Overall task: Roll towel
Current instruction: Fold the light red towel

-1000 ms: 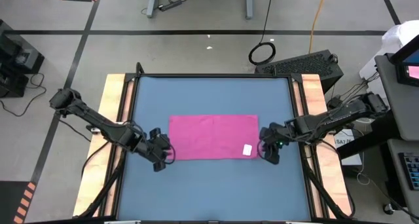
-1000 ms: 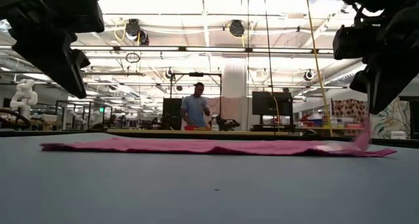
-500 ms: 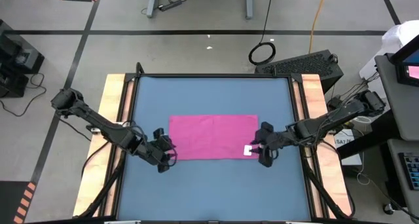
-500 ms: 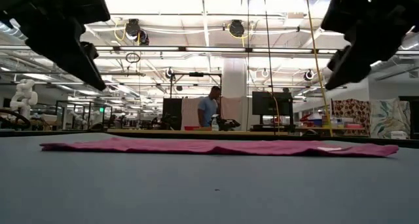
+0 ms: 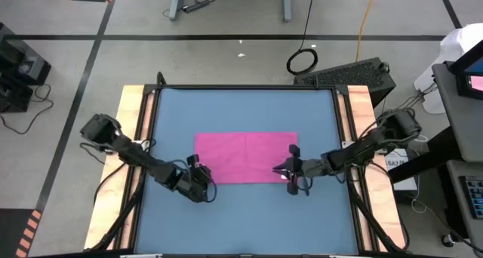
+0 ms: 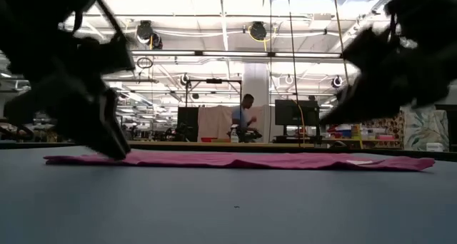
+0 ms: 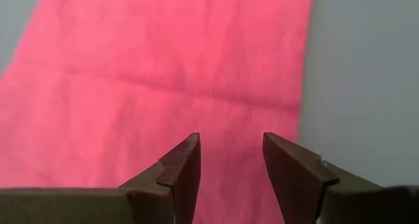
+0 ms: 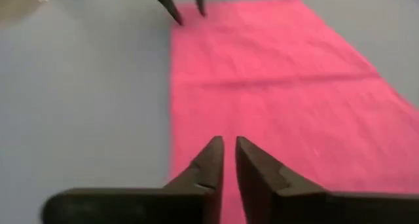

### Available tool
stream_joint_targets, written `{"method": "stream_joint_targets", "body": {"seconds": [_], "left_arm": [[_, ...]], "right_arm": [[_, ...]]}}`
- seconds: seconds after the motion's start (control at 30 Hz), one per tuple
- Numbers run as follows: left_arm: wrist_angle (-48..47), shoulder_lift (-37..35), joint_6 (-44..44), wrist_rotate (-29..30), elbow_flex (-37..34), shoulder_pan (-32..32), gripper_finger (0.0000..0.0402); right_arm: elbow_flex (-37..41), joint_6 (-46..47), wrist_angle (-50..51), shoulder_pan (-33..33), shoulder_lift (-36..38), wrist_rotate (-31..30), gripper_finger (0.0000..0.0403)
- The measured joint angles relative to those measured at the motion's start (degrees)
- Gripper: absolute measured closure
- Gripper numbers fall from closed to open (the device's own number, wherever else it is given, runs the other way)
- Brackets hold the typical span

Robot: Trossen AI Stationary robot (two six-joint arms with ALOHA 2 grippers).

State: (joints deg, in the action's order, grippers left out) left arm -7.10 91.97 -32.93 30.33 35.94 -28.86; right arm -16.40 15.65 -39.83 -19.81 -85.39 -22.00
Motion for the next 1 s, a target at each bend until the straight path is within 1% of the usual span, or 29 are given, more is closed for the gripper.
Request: {"method": "stream_joint_targets", "body": {"seconds": [0.03, 0.1, 0.2, 0.3, 0.37, 0.43, 0.5, 0.6, 0.67, 0.83, 0.9, 1.0], "left_arm": [[0.4, 1.0, -1.1, 0.5, 0.0, 0.0, 0.0231], [0.8, 2.0, -1.8, 0.9, 0.2, -0.1, 0.0231], [0.5, 1.3, -2.6, 0.7, 0.1, -0.1, 0.0231], [-1.9, -3.0, -1.2, -1.5, 0.0, 0.0, 0.0231], [-4.7, -7.1, -1.0, -3.3, 0.8, 0.0, 0.0231], [-9.0, -11.5, -0.8, -3.4, 1.2, 0.0, 0.0231], [-11.6, -15.5, 0.8, -1.8, 1.2, 0.0, 0.0231], [-11.2, -20.1, 7.2, 4.2, 1.2, 0.2, 0.0231], [-11.1, -21.5, 12.6, 4.7, 1.2, 1.3, 0.0231], [-8.8, -21.7, 20.4, 2.3, 0.5, 7.3, 0.0231], [-3.0, -20.7, 24.4, -0.9, -1.0, 10.5, 0.0231], [7.4, -20.5, 30.4, -7.6, -5.1, 15.3, 0.0231]], "right_arm": [[0.4, 0.1, -0.1, 0.0, -1.7, -0.7, 0.039], [0.9, 0.8, -0.2, 0.3, -5.6, -2.1, 0.0399], [1.2, 3.1, -2.4, 0.3, -10.7, -3.2, 0.0393], [1.1, 4.8, -5.4, 0.3, -13.8, -4.1, 0.0394], [1.2, 5.4, -6.2, 0.0, -13.9, -4.1, 0.0399], [1.2, 5.4, -5.7, -0.2, -12.6, -3.8, 0.0401], [1.4, 4.2, -4.2, -0.4, -10.0, -2.8, 0.04], [1.3, 1.7, -3.5, -0.4, -4.6, -2.6, 0.0399], [1.2, -0.4, -3.9, 0.1, -1.2, -3.1, 0.04], [1.2, -7.8, -4.6, 2.5, 5.1, -3.9, 0.0402], [1.2, -10.0, -4.4, 4.3, 5.5, -5.3, 0.0402], [1.2, -11.9, -4.2, 7.5, 4.8, -4.6, 0.0402]]}}
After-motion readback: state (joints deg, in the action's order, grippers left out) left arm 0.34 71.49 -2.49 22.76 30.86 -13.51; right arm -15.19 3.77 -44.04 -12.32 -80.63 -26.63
